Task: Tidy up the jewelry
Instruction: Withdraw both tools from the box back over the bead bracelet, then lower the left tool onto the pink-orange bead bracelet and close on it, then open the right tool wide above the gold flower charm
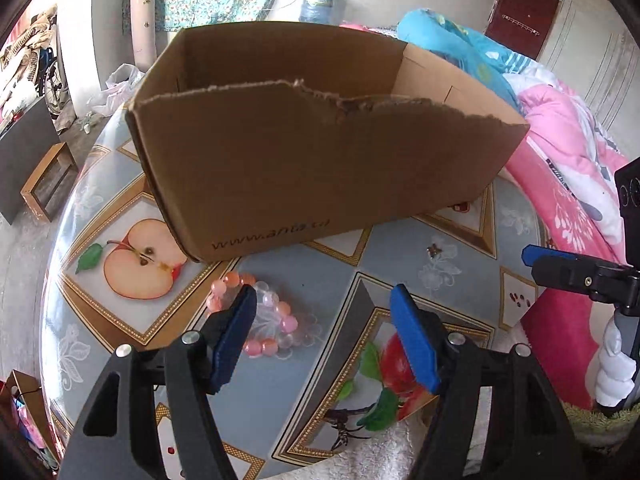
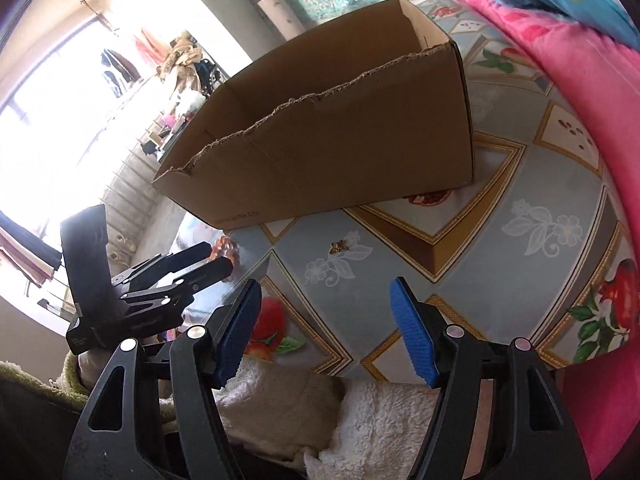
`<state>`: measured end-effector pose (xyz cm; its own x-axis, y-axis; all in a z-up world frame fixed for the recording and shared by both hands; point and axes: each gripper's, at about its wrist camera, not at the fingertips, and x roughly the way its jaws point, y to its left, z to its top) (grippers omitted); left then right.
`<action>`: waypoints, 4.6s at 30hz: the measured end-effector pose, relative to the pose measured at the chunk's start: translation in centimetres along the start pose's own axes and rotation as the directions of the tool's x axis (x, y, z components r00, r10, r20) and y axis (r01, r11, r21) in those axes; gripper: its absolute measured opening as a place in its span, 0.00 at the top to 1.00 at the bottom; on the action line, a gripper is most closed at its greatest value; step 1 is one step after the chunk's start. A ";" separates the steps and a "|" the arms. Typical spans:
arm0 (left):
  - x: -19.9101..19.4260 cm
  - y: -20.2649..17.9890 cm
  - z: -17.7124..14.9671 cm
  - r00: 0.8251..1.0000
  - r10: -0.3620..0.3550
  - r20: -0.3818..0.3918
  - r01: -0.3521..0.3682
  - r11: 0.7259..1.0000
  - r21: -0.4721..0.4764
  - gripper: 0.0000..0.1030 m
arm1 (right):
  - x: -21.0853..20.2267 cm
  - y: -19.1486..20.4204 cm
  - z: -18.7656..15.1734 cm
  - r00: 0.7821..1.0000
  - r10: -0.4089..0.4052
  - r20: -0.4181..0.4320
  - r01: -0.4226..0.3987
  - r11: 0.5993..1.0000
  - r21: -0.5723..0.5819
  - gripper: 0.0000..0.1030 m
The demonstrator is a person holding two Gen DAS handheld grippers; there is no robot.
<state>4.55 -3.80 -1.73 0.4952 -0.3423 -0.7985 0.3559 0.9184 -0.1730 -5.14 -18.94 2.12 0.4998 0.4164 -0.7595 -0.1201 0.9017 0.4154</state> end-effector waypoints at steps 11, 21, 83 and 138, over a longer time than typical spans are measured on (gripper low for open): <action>2.0 0.2 0.1 0.996 -0.082 -0.030 0.081 0.996 -0.037 0.35 | 1.1 -1.2 -0.2 1.000 0.015 -0.014 -0.014 0.999 0.039 0.38; 2.7 -3.2 -0.2 0.970 -0.232 -0.067 0.234 0.972 0.027 0.35 | 1.3 -2.8 -0.3 1.000 0.006 -0.024 -0.004 0.998 0.070 0.38; 2.6 -3.7 -1.5 0.997 0.082 -0.008 -0.079 0.978 0.195 0.77 | 3.0 -0.3 -2.1 0.986 -0.085 0.145 0.083 0.996 0.015 0.10; 2.2 -3.8 -1.8 0.993 0.117 -0.007 -0.115 0.983 0.143 0.77 | 2.3 1.7 -2.3 0.969 -0.181 0.170 0.197 0.977 -0.082 0.15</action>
<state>2.88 -7.66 -3.87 0.5280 -0.2309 -0.8172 0.4062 0.9138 0.0042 -6.19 -16.23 -0.06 0.6515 0.2203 -0.7260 -0.0896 0.9725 0.2148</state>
